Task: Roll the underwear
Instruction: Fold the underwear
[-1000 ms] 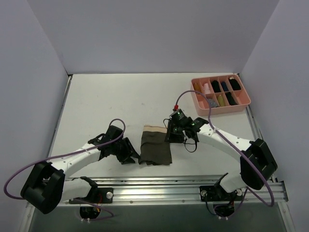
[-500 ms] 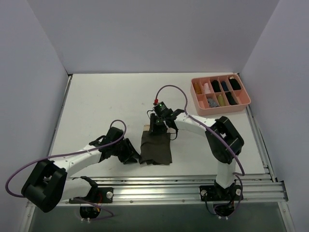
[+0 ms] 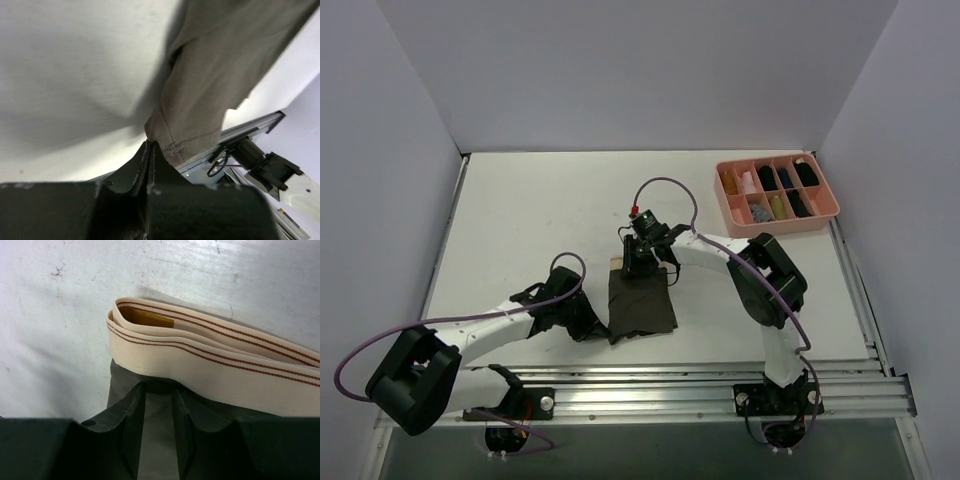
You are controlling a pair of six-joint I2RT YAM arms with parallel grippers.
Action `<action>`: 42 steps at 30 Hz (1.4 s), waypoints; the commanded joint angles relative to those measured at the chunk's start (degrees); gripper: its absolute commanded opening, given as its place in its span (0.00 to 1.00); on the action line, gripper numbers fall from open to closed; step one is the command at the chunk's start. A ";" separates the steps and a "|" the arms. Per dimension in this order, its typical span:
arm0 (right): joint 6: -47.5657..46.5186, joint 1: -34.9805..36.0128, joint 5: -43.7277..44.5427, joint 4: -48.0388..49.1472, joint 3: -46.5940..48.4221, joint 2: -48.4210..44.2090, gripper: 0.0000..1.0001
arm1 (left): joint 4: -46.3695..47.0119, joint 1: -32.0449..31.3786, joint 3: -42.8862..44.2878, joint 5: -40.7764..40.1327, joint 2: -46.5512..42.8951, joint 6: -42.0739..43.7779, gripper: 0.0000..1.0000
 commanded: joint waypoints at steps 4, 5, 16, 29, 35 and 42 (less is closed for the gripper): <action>-1.30 -0.70 0.17 -0.95 2.48 4.00 0.24 | -5.97 -2.15 -0.19 -3.16 2.05 -3.01 0.02; -1.12 -0.70 0.35 -0.86 2.40 4.00 0.24 | -8.24 -2.76 0.24 -4.29 2.23 -3.10 0.02; -2.96 -0.43 -1.67 -2.00 2.31 2.68 0.24 | -21.79 -4.27 7.71 -9.39 4.44 -1.25 0.08; -4.20 -2.89 -3.16 -10.35 -4.44 -14.26 0.25 | -25.14 0.57 27.22 -11.87 7.32 8.76 0.37; -4.64 -3.68 -2.72 -12.55 -14.97 -22.18 0.26 | -16.10 0.83 30.91 -6.86 18.03 13.25 0.37; -2.26 -3.60 -2.90 -8.95 -24.49 -26.93 0.26 | -13.27 1.54 38.91 -4.39 27.61 17.82 0.36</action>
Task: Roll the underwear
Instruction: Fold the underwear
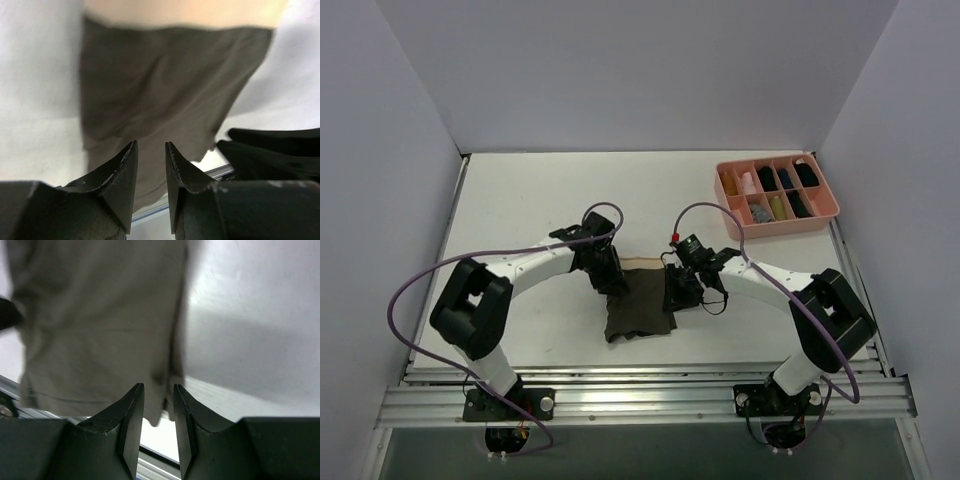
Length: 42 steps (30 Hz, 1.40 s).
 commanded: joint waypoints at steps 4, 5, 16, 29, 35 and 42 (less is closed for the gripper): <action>1.15 0.29 0.12 0.17 -4.16 -3.64 0.26 | 3.27 0.88 8.99 1.90 6.80 6.20 0.36; 1.23 0.29 0.03 0.43 -4.51 -3.82 0.26 | 2.83 0.97 9.43 1.82 8.20 6.38 0.36; 0.88 0.29 1.61 1.23 -9.96 -4.26 0.19 | 3.36 2.73 7.85 0.58 11.99 7.70 0.36; 1.49 0.29 1.61 -4.05 -6.89 -11.81 0.24 | -1.38 3.70 12.77 1.99 4.62 8.32 0.40; 2.99 0.73 -0.06 -0.63 -8.02 -11.29 0.25 | -5.87 3.70 8.13 0.32 -3.19 6.38 0.41; 3.08 1.17 0.20 3.07 -8.73 -6.73 0.24 | 5.72 2.56 -11.82 6.47 -11.38 -1.96 0.41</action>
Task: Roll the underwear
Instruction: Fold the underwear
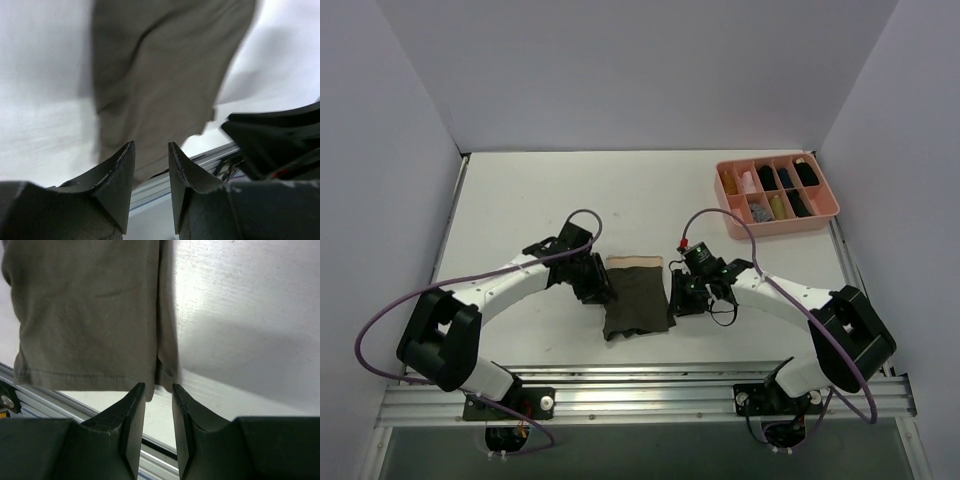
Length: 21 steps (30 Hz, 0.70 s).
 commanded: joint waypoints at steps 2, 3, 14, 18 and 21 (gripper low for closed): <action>0.83 0.54 -0.10 2.94 -0.91 3.73 0.24 | 8.44 -2.15 -11.29 4.09 -1.51 -7.37 0.41; 0.92 0.54 -0.10 3.39 -1.26 4.43 0.24 | 9.16 -2.68 -12.45 4.09 -1.34 -7.99 0.41; 1.36 1.15 2.01 3.65 -4.86 5.76 0.22 | 2.33 -10.77 -11.94 -3.02 4.47 -11.86 0.40; 0.92 1.42 2.88 1.55 -3.81 3.66 0.23 | -6.29 -10.24 -7.64 -8.02 3.41 -10.29 0.41; 0.39 1.33 6.65 -3.89 -0.05 2.69 0.23 | -14.29 -9.89 -3.77 -11.10 1.48 -10.19 0.41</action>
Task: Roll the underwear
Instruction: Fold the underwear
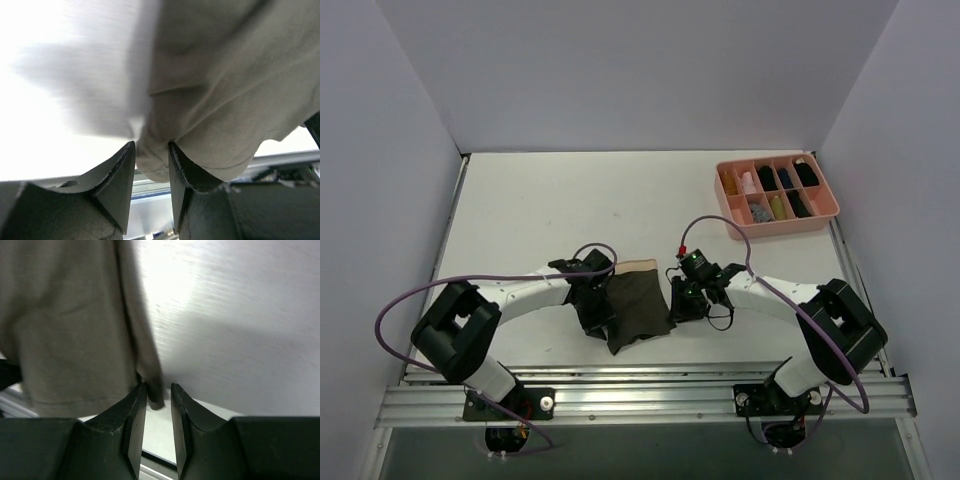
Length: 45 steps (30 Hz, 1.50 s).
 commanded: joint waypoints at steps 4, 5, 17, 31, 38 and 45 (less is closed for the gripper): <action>-1.67 0.46 6.18 -12.21 7.70 -3.53 0.23 | -13.07 3.03 6.50 -8.65 -5.40 1.54 0.41; -1.58 0.54 5.47 -11.86 8.41 -3.71 0.23 | -12.73 3.48 6.85 -8.30 -5.84 1.98 0.41; 1.59 6.70 0.01 -1.22 5.35 1.12 0.23 | 3.81 1.55 1.23 4.10 -3.21 0.32 0.41; -2.28 6.26 7.31 -6.14 4.54 4.99 0.22 | -8.58 1.37 1.40 -2.41 2.34 1.90 0.41; -2.28 5.65 8.10 -10.45 11.21 1.92 0.24 | -13.16 4.00 8.69 -4.26 -4.00 4.27 0.46; -5.35 -1.90 7.31 -8.87 18.40 7.25 0.26 | -13.78 11.19 12.66 -4.00 -2.24 10.76 0.46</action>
